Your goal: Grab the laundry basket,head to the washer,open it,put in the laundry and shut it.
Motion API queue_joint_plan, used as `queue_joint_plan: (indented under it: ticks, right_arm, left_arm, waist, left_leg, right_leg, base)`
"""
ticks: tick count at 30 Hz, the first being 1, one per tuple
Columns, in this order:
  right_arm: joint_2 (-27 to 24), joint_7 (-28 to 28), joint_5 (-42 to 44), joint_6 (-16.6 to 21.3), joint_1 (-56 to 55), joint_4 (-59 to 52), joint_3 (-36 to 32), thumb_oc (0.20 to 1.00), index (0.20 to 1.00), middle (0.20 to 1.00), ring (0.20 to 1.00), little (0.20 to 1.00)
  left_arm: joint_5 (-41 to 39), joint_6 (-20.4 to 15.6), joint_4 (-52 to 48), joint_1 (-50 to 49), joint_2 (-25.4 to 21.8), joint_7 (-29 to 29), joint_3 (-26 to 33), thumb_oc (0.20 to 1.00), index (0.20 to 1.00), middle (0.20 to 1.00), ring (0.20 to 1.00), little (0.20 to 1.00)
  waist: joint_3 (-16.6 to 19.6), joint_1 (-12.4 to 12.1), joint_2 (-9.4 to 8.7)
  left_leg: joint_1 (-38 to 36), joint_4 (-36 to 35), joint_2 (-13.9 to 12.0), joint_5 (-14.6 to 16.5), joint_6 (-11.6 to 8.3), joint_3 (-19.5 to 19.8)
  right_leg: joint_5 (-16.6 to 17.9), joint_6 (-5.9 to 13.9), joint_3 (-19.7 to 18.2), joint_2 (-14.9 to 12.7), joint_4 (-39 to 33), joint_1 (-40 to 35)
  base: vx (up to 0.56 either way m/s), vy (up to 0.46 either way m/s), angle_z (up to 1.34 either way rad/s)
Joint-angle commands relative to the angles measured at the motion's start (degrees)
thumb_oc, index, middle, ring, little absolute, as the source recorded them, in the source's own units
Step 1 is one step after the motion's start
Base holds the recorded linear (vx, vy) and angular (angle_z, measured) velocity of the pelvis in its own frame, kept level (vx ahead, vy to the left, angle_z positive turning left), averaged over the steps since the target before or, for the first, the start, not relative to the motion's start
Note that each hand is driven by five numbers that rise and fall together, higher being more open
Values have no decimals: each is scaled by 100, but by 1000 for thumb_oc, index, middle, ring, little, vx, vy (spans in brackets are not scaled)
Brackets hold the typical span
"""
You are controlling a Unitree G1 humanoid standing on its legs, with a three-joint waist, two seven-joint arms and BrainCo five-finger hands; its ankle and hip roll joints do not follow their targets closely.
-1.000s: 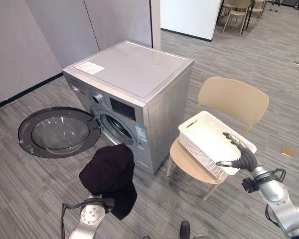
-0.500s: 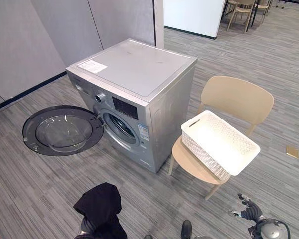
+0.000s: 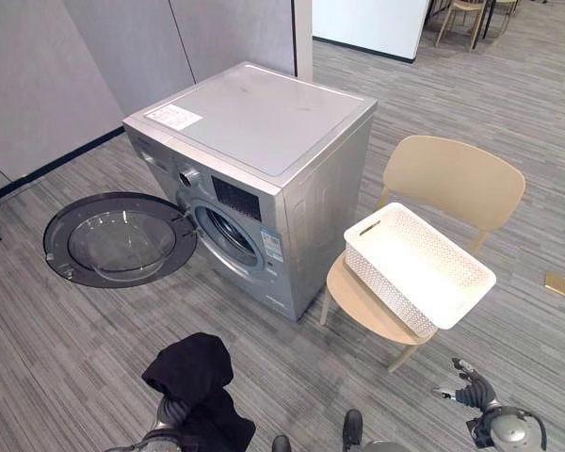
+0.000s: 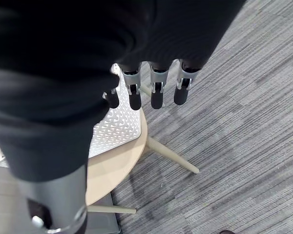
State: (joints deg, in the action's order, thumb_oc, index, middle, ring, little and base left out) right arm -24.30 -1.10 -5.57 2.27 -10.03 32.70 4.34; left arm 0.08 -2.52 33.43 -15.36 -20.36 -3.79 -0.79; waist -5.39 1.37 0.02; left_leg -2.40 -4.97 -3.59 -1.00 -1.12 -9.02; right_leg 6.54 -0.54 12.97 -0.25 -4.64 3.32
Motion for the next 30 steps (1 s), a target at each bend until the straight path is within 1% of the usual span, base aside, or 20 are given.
queue_joint_plan:
  ticks: [1,13,14,15,16,17,18,19,20,21,22,23,24,25,27,28,29,30]
  right_arm:
    - [5,-151,111,146,280,-4,11,1000,1000,1000,1000,1000]
    - [-42,-151,-90,158,407,-160,263,1000,1000,1000,1000,1000]
    - [-40,-178,-87,163,448,-161,269,1000,1000,1000,1000,1000]
    - [-31,-219,-64,159,525,-126,274,1000,1000,1000,1000,1000]
    - [-32,-240,-42,151,563,-110,264,1000,1000,1000,1000,1000]
    - [-43,-303,-22,157,614,-65,263,1000,1000,1000,1000,1000]
    - [-60,-372,-28,128,650,-3,259,1000,1000,1000,1000,1000]
    - [-60,-373,-28,128,652,-2,258,1000,1000,1000,1000,1000]
    - [-55,-392,-37,109,651,14,258,1000,1000,1000,1000,1000]
    - [-64,-420,-60,88,642,49,271,1000,1000,1000,1000,1000]
    - [-75,-440,-66,69,625,65,247,1000,1000,1000,1000,1000]
    - [-77,-441,-67,69,627,67,247,1000,1000,1000,1000,1000]
    - [-71,-442,-82,39,632,77,253,1000,1000,1000,1000,1000]
    - [-24,-420,-99,22,648,144,292,1000,1000,1000,1000,1000]
    - [29,-423,-118,5,729,253,351,1000,1000,1000,1000,1000]
    - [31,-431,-134,-13,806,284,407,1000,1000,1000,1000,1000]
    - [36,-434,-134,-12,819,293,411,1000,1000,1000,1000,1000]
    - [66,-434,-180,-46,866,260,480,1000,1000,1000,1000,1000]
  left_arm:
    - [-258,-296,-248,152,-315,-136,224,200,200,200,200,200]
    - [-292,-311,-256,146,-302,-180,245,200,200,200,200,200]
    - [-301,-313,-264,217,-330,-214,229,200,200,200,200,200]
    - [-329,-319,-279,361,-376,-251,183,200,200,200,200,200]
    - [-354,-327,-298,470,-410,-262,142,200,200,200,200,200]
    - [-401,-341,-332,607,-442,-288,85,200,200,200,200,200]
    - [-455,-360,-383,758,-436,-318,11,200,200,200,200,200]
    - [-455,-359,-383,759,-436,-318,10,200,200,200,200,200]
    - [-470,-356,-410,780,-416,-326,-8,200,200,200,200,200]
    - [-487,-362,-451,823,-423,-356,-26,200,200,200,200,200]
    - [-496,-363,-479,879,-428,-357,-51,200,200,200,200,200]
    - [-497,-360,-481,879,-427,-357,-51,200,200,200,200,200]
    - [-495,-353,-512,882,-431,-338,-65,200,200,200,200,200]
    - [-493,-364,-501,858,-449,-303,-72,200,200,200,200,200]
    - [-464,-347,-438,887,-481,-299,-69,200,200,200,200,200]
    - [-467,-333,-408,894,-505,-298,-58,200,200,200,200,200]
    - [-468,-333,-405,900,-509,-298,-53,200,200,200,200,200]
    - [-459,-318,-389,902,-540,-313,-42,200,200,200,200,200]
  waist:
    - [5,-52,-367]
    - [-73,-182,-446]
    - [-131,-197,-462]
    - [-234,-199,-486]
    - [-289,-212,-506]
    - [-360,-238,-526]
    - [-397,-236,-508]
    - [-394,-231,-506]
    - [-381,-214,-488]
    - [-368,-176,-466]
    - [-349,-92,-464]
    - [-348,-88,-461]
    - [-328,-46,-442]
    - [-276,-1,-401]
    - [-271,-20,-424]
    - [-300,-65,-440]
    - [-304,-60,-442]
    - [-338,-137,-460]
  left_leg:
    - [-121,-3,237,270,-25,130]
    - [-77,120,238,279,-32,240]
    - [12,214,245,285,-32,247]
    - [247,418,256,291,-51,267]
    - [461,564,263,289,-77,260]
    - [734,797,259,290,-98,229]
    - [949,979,200,334,-112,-72]
    - [960,990,199,339,-112,-66]
    - [986,1028,170,361,-93,-267]
    - [927,1125,82,558,-109,-531]
    - [852,1125,-17,624,-82,-1002]
    - [858,1135,-17,633,-79,-999]
    - [827,1174,-66,655,-71,-1210]
    - [762,1110,-117,665,-72,-1426]
    - [867,1253,-117,698,-67,-1364]
    - [919,1309,-95,732,-34,-1310]
    - [928,1324,-96,743,-29,-1308]
    - [967,1374,-31,838,84,-1207]
  right_leg:
    - [-758,577,-241,-209,28,-625]
    - [-827,525,-123,-200,62,-657]
    - [-830,528,-93,-223,93,-617]
    - [-825,522,-14,-273,157,-500]
    - [-816,518,88,-329,178,-411]
    - [-805,510,268,-409,189,-318]
    - [-783,528,601,-540,156,-264]
    - [-782,528,607,-539,155,-261]
    - [-769,534,730,-586,161,-243]
    - [-839,580,821,-617,155,-298]
    - [-811,596,1024,-702,188,-286]
    - [-812,600,1028,-703,191,-285]
    - [-822,582,1135,-739,206,-274]
    - [-856,597,1341,-775,229,-327]
    - [-876,621,1438,-846,280,-412]
    - [-896,630,1428,-884,352,-419]
    - [-902,634,1429,-889,365,-413]
    - [-983,643,1388,-987,603,-400]
  base:
    - [15,-12,3]
    - [2,-13,7]
    - [-116,-1,15]
    - [-178,-7,19]
    - [-220,-15,32]
    - [-203,17,64]
    - [-136,22,107]
    - [-59,57,154]
    - [88,49,131]
    - [88,92,83]
    - [88,67,20]
    - [-2,87,55]
    - [62,150,134]
    - [116,195,136]
    - [143,174,73]
    - [75,105,50]
    - [117,225,46]
    - [121,250,41]
